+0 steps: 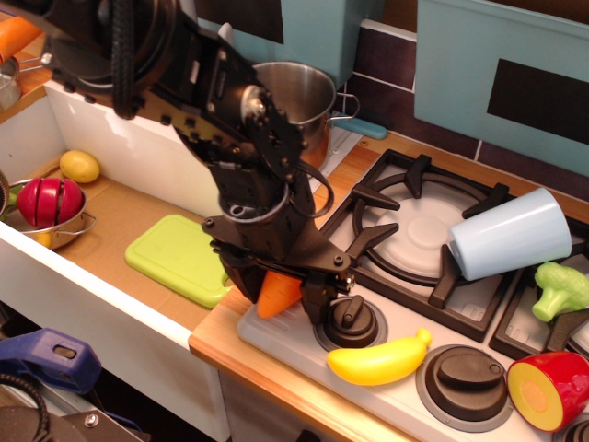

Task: Put carrot in pot or pan

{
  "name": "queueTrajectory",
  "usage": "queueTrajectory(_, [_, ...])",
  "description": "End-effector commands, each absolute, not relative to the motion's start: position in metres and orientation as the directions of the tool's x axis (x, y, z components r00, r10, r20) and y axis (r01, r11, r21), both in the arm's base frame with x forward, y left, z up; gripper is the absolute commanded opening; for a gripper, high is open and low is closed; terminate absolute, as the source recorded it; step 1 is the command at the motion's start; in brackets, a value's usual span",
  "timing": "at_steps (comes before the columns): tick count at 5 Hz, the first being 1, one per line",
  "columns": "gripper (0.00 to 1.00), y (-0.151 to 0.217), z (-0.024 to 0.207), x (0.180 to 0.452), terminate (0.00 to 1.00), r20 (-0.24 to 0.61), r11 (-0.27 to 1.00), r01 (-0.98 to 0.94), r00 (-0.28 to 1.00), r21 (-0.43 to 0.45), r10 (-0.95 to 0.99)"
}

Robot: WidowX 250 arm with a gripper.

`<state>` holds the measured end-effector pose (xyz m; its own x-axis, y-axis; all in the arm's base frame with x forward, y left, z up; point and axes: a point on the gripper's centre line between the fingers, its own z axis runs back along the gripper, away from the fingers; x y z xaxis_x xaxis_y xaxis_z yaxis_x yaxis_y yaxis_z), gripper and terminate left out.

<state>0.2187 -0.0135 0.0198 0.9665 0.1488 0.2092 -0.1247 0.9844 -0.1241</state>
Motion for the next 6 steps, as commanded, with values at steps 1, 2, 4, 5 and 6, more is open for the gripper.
queueTrajectory(1, [0.00, -0.012, 0.025, 0.224, 0.00, 0.221, 0.985, -0.133, 0.963, -0.107, 0.154])
queueTrajectory(2, [0.00, -0.007, 0.041, 0.226, 0.00, 0.222, 0.992, -0.116, 0.967, -0.051, 0.124])
queueTrajectory(4, [0.00, 0.024, 0.089, 0.251, 0.00, 0.225, 0.998, -0.029, 0.974, 0.064, 0.014])
queueTrajectory(5, [0.00, 0.046, 0.114, 0.277, 0.00, 0.230, 0.992, 0.051, 0.970, 0.118, -0.078])
queueTrajectory(6, [0.00, 0.071, 0.128, 0.307, 0.00, 0.240, 0.980, 0.141, 0.955, 0.141, -0.173])
